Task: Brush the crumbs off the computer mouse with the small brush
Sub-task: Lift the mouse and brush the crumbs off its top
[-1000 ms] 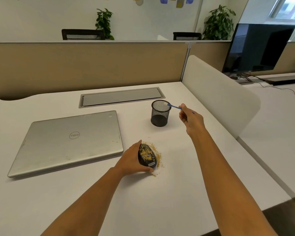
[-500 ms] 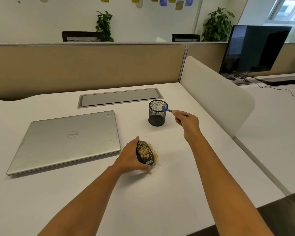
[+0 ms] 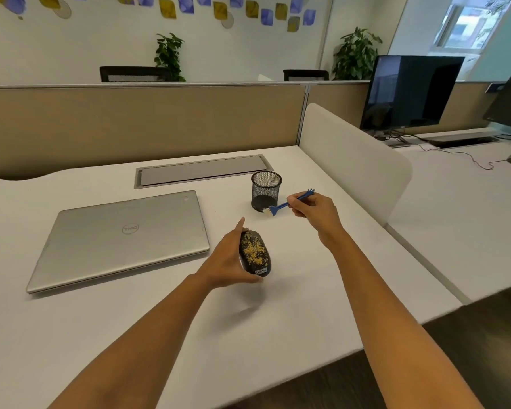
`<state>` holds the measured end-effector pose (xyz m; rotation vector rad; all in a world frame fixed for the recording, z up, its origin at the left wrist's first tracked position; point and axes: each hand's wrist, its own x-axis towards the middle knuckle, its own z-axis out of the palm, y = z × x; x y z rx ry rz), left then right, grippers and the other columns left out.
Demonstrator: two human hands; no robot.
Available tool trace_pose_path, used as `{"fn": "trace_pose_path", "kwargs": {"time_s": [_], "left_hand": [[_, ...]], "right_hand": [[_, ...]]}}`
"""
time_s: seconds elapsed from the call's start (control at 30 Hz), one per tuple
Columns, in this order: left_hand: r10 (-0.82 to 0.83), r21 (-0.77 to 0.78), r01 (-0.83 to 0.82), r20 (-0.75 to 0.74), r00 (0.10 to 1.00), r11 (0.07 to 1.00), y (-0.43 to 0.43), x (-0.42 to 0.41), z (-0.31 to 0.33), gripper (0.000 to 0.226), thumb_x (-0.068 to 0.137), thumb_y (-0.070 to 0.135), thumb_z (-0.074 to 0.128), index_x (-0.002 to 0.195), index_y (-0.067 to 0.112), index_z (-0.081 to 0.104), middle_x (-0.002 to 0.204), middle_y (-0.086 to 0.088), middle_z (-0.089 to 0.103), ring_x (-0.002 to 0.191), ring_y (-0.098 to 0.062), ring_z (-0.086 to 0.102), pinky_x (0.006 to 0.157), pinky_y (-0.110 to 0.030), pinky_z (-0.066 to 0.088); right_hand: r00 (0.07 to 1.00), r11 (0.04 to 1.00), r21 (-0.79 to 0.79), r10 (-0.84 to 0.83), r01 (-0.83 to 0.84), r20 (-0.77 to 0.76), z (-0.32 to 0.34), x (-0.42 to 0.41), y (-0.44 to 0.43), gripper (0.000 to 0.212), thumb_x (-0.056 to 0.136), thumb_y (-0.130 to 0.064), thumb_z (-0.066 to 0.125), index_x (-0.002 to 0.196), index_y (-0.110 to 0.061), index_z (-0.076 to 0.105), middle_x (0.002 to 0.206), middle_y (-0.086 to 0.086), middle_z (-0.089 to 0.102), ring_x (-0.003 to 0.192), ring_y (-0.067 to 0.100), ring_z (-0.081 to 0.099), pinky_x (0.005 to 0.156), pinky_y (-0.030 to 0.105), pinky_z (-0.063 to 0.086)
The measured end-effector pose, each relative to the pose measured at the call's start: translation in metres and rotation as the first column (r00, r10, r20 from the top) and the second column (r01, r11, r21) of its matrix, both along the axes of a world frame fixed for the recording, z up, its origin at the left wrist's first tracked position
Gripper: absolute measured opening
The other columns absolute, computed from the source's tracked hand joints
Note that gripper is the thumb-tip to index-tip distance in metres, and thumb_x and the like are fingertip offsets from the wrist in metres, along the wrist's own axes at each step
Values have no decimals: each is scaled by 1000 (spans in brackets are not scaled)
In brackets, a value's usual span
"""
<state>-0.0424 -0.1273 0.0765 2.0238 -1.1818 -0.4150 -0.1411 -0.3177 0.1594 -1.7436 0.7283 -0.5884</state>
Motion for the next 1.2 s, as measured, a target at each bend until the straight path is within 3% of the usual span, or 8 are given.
{"fn": "trace_pose_path", "kwargs": {"time_s": [0.2, 0.33, 0.47, 0.63, 0.9, 1.2], "left_hand": [[-55, -16, 56, 14, 998, 998, 29, -28, 11, 130, 52, 49, 85, 146, 27, -2, 143, 1, 30, 129, -15, 31, 101, -26, 30], [-79, -30, 79, 16, 997, 996, 52, -52, 18, 132, 50, 51, 85, 145, 31, -4, 146, 1, 27, 131, -16, 30, 105, -29, 30], [-115, -19, 116, 30, 993, 993, 70, -79, 20, 129, 51, 53, 83, 144, 33, -5, 149, 2, 21, 133, -19, 28, 106, -36, 34], [-159, -25, 160, 34, 987, 987, 83, -107, 23, 127, 53, 53, 82, 144, 32, -3, 148, 0, 23, 132, -20, 29, 107, -39, 35], [-206, -26, 209, 93, 974, 978, 81, -136, 28, 124, 54, 54, 82, 145, 27, 1, 150, 0, 21, 134, -18, 24, 108, -33, 26], [-174, 9, 176, 185, 967, 984, 71, -177, 29, 121, 55, 54, 81, 145, 20, 6, 149, -3, 18, 136, -20, 18, 111, -36, 21]], "right_hand": [[999, 987, -156, 30, -27, 15, 15, -36, 48, 16, 84, -26, 66, 96, -17, 70, 90, 2, 68, 78, 11, 63, 63, 9, 49], [1000, 979, -203, 11, -12, -3, 20, -63, 80, 16, 82, -28, 68, 94, -18, 71, 88, 2, 69, 79, 12, 63, 71, 15, 48], [998, 964, -263, 22, -37, -58, 22, -90, 104, 16, 82, -23, 69, 95, -16, 72, 89, 1, 70, 74, 4, 61, 66, 9, 46], [993, 955, -290, 23, -55, -114, 28, -120, 124, 18, 82, -19, 68, 98, -12, 71, 98, 6, 71, 86, 12, 63, 73, 13, 46], [988, 937, -342, 21, -72, -152, 35, -153, 131, 18, 83, -19, 67, 98, -11, 71, 100, 9, 71, 85, 12, 62, 69, 10, 45], [991, 937, -338, 47, -88, -128, 38, -197, 119, 20, 83, -17, 67, 101, -8, 71, 102, 10, 71, 90, 15, 63, 83, 24, 51]]}}
